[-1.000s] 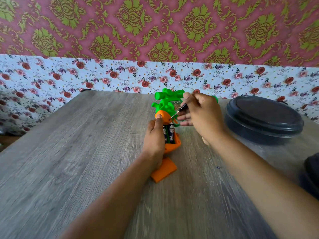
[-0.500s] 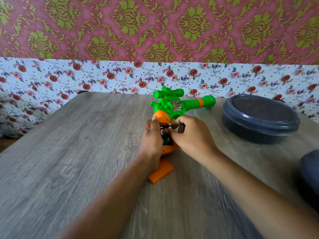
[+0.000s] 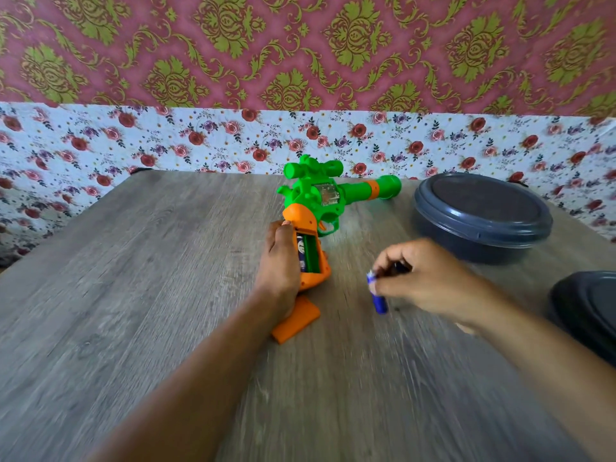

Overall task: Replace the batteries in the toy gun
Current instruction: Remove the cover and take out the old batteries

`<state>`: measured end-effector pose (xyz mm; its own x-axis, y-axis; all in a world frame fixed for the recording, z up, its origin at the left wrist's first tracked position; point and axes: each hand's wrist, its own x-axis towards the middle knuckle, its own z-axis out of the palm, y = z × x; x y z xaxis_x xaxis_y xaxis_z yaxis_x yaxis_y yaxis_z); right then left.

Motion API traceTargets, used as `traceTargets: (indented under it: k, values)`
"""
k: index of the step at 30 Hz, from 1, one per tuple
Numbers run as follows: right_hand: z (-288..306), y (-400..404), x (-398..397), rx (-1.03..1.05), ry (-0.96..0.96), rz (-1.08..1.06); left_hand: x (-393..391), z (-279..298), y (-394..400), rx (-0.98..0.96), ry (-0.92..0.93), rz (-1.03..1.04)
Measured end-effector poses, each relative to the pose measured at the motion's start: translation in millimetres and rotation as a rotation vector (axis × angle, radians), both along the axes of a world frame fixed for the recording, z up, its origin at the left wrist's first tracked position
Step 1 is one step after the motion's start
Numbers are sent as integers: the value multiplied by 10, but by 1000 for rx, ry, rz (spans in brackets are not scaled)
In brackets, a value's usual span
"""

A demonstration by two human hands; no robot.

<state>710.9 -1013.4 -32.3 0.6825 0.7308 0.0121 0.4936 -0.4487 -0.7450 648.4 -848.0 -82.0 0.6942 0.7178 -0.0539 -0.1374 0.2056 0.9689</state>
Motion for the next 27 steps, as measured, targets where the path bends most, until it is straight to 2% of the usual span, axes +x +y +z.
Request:
traceTargets:
  k: [3, 12, 13, 15, 18, 21, 24, 25, 27]
  values:
    - [-122, -150, -62, -192, -118, 31, -26, 17, 1, 20, 17, -4]
    - [-89, -167, -212, -306, -359, 62, -53, 32, -30, 27, 26, -1]
    - [-40, -170, -204, -250, -325, 52, -50, 33, -25, 19, 21, -3]
    - [105, -172, -157, -72, -103, 37, -44, 36, -23, -10, 17, -11]
    - [354, -126, -101, 113, 151, 162, -34, 34, -27, -20, -1, -21]
    - [417, 82, -118, 222, 94, 288, -22, 20, -16, -1, -8, 0]
    - [287, 360, -90, 347, -185, 187, -15, 6, -2, -20, -5, 4]
    - [233, 429, -86, 430, -202, 140, -14, 9, -6, -27, -4, 5]
    - [121, 533, -99, 630, -39, 87, -16, 21, -7, -33, 1, 17]
